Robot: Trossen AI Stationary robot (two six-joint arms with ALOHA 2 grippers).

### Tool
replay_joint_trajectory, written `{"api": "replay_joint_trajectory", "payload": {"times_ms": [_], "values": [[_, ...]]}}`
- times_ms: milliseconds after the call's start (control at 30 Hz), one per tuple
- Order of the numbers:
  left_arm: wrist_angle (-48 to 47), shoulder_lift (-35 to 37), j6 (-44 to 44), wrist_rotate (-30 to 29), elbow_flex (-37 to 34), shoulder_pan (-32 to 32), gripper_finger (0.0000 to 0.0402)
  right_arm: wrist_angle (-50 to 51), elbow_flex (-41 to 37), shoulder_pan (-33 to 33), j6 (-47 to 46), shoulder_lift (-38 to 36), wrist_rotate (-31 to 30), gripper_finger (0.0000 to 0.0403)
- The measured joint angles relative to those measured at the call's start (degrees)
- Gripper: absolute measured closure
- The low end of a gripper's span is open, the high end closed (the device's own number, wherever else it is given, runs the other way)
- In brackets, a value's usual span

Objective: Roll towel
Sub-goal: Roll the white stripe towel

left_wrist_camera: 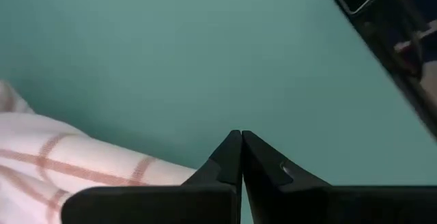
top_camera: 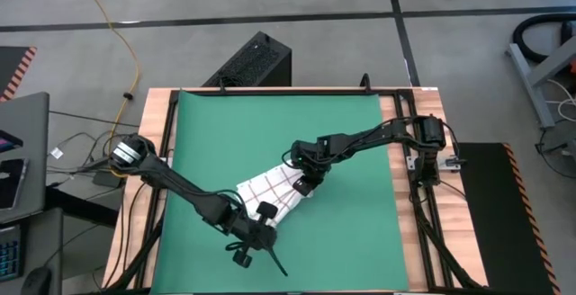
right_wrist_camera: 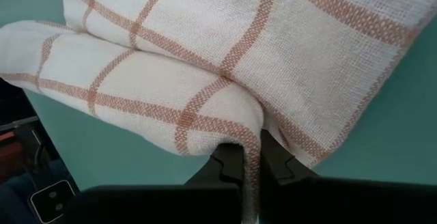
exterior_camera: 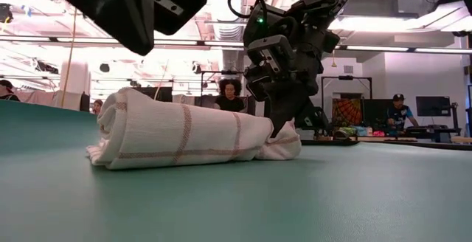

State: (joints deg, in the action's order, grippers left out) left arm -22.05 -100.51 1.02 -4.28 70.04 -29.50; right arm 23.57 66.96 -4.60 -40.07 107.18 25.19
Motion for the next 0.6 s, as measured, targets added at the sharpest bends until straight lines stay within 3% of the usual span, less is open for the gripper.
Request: {"api": "replay_joint_trajectory", "payload": {"times_ms": [300, 600], "values": [[-0.83, -1.07, 1.23, -2.96, -3.14, 0.73, 0.0401, -0.03, 0.00, 0.02, 0.00, 0.00, -0.03, 0.0381], [-1.73, -0.93, 5.09, -12.73, -3.85, 0.43, 0.0402, -0.09, 0.00, 0.07, -0.02, 0.00, -0.50, 0.0381]]}}
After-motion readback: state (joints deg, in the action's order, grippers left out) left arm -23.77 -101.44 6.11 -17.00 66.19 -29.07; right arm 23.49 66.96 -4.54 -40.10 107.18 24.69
